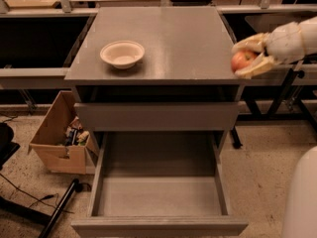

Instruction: Pick apple from middle drawer and place on counter

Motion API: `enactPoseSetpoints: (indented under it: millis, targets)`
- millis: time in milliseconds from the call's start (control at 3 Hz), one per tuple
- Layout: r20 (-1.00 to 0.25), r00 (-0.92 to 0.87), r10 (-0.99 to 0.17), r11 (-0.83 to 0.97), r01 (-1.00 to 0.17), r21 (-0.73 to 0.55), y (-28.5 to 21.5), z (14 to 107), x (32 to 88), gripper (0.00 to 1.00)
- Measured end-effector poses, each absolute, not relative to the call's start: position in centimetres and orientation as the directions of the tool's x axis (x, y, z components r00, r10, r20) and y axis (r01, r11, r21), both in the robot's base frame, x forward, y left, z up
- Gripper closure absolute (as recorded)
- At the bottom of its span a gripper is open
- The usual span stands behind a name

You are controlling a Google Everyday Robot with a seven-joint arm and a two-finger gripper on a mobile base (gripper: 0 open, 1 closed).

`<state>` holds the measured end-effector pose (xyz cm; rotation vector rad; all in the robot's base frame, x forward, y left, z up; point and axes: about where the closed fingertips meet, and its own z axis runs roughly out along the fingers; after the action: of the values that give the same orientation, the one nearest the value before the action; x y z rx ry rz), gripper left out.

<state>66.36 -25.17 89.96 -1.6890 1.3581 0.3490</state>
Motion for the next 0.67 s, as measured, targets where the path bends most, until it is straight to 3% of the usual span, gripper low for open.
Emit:
enactPoseSetpoints:
  millis: [333, 667]
  targets:
    - [-0.636, 0.391, -0.665, 0.097, -0.8, -0.592, -27.0, 97.6, 67.5, 1.0]
    - [-0.617, 0.415, -0.669, 0.093, -0.777, -0.623, -26.9, 99.1, 67.7, 1.0]
